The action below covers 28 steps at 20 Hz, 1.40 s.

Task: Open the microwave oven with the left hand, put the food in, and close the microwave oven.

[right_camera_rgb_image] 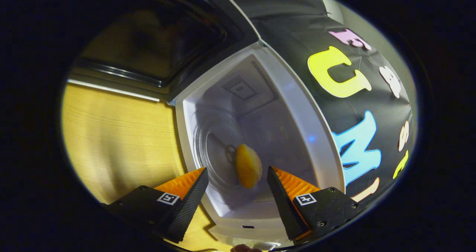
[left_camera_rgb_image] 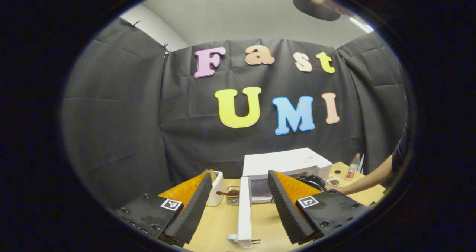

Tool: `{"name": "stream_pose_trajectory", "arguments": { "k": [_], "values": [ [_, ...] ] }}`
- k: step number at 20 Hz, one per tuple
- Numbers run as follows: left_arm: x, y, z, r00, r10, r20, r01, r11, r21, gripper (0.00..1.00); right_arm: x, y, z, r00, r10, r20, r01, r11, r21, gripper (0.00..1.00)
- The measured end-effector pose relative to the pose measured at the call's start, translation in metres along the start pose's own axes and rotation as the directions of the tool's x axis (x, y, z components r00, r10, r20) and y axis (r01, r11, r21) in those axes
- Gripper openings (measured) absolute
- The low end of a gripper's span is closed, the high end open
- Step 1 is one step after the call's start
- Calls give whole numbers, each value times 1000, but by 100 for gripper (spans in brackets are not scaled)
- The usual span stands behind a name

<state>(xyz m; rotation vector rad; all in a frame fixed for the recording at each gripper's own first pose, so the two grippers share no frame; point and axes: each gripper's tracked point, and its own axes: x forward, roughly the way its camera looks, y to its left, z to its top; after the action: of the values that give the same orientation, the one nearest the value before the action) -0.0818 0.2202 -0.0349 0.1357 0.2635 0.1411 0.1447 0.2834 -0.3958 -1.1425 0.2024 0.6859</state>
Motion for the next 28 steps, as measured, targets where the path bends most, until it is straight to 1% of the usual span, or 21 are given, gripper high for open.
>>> {"name": "stream_pose_trajectory", "arguments": {
  "k": [1,2,4,5,7,8,9,12,14,17,19,22,23,24,25,26,28],
  "values": [
    [4,-3,0,1000,-8,3,8,1000,0,100,-13,-3,2,1000,-3,17,3,999,33,98],
    [6,-5,0,1000,-15,6,15,1000,-1,97,-27,-6,3,1000,-12,28,11,998,65,98],
    [8,-8,5,999,-29,20,29,1000,-2,97,-50,-13,5,999,-30,45,24,991,131,98],
    [9,-10,6,999,-40,27,40,999,-2,100,-61,-18,6,998,-42,52,33,986,165,97],
    [13,-15,2,997,-66,34,66,998,1,100,-82,-27,11,996,-69,62,53,973,223,98],
    [14,-18,2,996,-83,38,83,997,-1,97,-94,-34,11,995,-85,59,67,966,250,97],
    [16,-19,1,995,-96,41,96,995,-4,100,-106,-39,12,994,-100,53,81,956,281,98],
    [23,-23,-1,990,-129,55,130,991,-30,100,-139,-44,13,990,-138,23,117,909,401,97],
    [26,-24,-3,988,-145,60,147,989,-36,100,-165,-54,11,985,-174,0,153,865,478,97],
    [28,-30,-6,983,-168,74,171,985,-32,98,-200,-68,10,976,-213,-33,192,784,590,97],
    [29,-36,-6,979,-189,80,192,981,-38,97,-225,-84,1,966,-251,-66,231,719,656,98],
    [24,-44,-8,972,-219,87,223,974,-43,97,-269,-114,-4,938,-329,-106,295,599,744,98],
    [21,-45,-7,971,-221,94,225,974,-37,97,-284,-121,-4,929,-354,-113,306,558,771,97],
    [18,-43,-4,972,-212,103,217,976,-31,100,-298,-128,-5,918,-380,-115,314,517,796,98],
    [13,-41,0,973,-197,121,201,979,-24,97,-312,-132,-1,909,-401,-113,315,483,817,97],
    [8,-41,4,972,-191,139,196,980,-18,98,-327,-134,4,903,-415,-113,315,459,831,97],
    [1,-46,5,968,-204,148,208,978,-16,99,-349,-137,12,899,-421,-123,312,416,854,97]
  ]
}}
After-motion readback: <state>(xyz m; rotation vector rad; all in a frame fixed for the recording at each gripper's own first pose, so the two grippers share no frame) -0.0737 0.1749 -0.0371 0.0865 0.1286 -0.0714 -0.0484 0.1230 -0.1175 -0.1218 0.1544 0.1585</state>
